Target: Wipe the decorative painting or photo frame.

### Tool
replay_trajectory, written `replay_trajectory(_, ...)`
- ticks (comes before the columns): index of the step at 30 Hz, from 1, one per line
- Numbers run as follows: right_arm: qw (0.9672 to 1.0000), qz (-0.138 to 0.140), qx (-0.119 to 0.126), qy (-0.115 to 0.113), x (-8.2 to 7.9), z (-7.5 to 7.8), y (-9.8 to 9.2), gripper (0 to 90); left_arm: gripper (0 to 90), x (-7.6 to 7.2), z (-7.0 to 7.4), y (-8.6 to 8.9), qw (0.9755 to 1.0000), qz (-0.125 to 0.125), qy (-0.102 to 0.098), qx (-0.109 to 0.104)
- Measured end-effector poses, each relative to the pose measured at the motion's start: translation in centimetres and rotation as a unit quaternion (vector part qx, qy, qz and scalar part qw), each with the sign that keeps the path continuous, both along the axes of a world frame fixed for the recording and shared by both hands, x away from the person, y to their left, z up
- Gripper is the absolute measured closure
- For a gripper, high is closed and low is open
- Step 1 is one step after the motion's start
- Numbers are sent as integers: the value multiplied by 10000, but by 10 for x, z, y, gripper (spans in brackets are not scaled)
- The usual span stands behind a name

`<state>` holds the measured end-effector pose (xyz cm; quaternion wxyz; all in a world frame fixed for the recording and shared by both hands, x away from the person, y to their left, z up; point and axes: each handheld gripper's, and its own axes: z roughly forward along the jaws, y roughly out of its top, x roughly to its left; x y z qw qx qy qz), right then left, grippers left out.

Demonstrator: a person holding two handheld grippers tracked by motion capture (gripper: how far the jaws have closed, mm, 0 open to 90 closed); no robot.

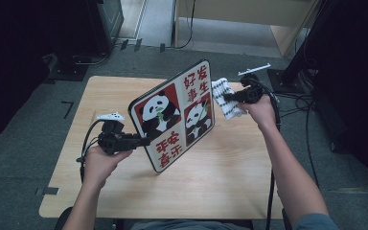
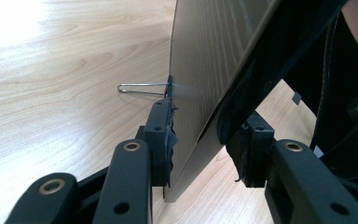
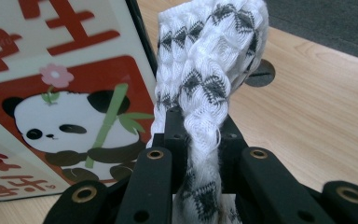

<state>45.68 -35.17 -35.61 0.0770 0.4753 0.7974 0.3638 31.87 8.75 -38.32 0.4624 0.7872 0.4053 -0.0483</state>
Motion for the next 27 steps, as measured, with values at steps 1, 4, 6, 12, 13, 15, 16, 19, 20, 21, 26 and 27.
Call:
replay_trajectory(1,10000,0,0,0,0,0,0,808,639,0,0,0,10000,0,0,0)
replay_trajectory(4,10000,27,0,-38,2,9,3,808,656,2,1,-1,10000,-35,-33,-8)
replay_trajectory(6,10000,27,30,-60,4,14,4,808,668,2,2,-3,10000,-39,-64,-17)
replay_trajectory(12,9998,96,47,-188,6,31,10,808,693,5,3,-5,9998,-6,-133,-141)
replay_trajectory(13,9997,105,46,-193,6,33,11,808,701,5,3,-5,9998,5,-153,-160)
replay_trajectory(15,9996,113,46,-235,7,37,12,808,715,5,3,-6,9997,4,-163,-161)
replay_trajectory(16,9995,131,78,-283,8,43,14,808,732,5,3,-5,9997,-15,-179,-164)
replay_trajectory(19,9993,147,88,-326,8,49,16,808,755,4,4,-5,9997,15,-212,-150)
replay_trajectory(20,9992,170,97,-363,9,55,18,808,759,5,4,-5,9996,32,-237,-128)
replay_trajectory(21,9990,176,95,-395,10,58,19,808,760,5,4,-4,9996,39,-226,-142)
replay_trajectory(26,9985,203,108,-507,12,75,25,808,764,4,4,-4,9996,87,-219,-135)
replay_trajectory(27,9983,213,104,-527,12,77,26,808,764,4,4,-4,9996,87,-219,-135)
